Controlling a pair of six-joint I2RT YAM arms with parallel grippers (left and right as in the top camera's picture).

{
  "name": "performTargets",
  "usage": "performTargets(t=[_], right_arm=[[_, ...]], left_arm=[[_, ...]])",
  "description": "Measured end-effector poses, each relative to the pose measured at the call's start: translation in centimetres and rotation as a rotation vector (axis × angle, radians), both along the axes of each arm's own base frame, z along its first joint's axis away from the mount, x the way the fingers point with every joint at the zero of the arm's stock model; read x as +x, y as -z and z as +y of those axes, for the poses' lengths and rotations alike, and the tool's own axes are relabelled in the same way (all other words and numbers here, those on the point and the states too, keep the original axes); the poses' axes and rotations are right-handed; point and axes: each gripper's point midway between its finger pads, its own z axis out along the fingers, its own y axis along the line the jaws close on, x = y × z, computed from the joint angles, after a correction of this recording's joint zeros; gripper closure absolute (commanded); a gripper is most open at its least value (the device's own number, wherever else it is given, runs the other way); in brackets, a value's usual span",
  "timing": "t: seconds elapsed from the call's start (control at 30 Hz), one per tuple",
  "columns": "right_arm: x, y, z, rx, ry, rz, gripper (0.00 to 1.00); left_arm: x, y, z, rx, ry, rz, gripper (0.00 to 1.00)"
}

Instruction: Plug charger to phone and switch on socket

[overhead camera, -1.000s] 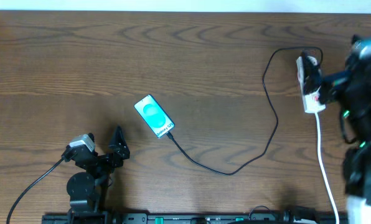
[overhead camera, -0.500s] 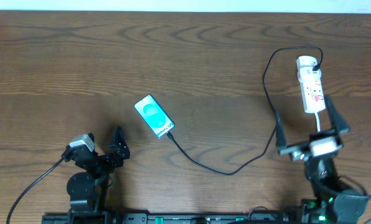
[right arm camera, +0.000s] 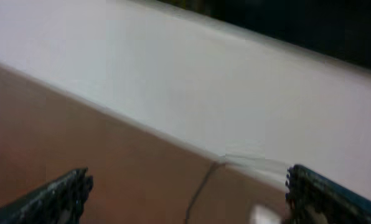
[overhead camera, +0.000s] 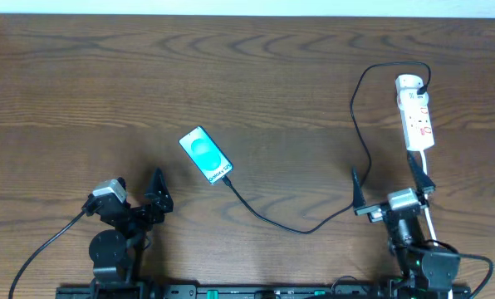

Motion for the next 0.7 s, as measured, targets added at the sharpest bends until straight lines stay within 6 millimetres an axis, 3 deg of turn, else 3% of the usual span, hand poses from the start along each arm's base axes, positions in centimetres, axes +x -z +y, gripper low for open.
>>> performTargets(t=[0.23,0.7], right_arm=[[0.4,6.1,-1.6,0.098,0.103,0.272,0.01],[0.6,6.1,-3.7,0.231,0.219,0.286,0.01]], left_arm=[[0.0,0.0,0.0,0.0,0.0,0.0,0.08],[0.0,0.0,0.0,0.0,0.0,0.0,0.08]])
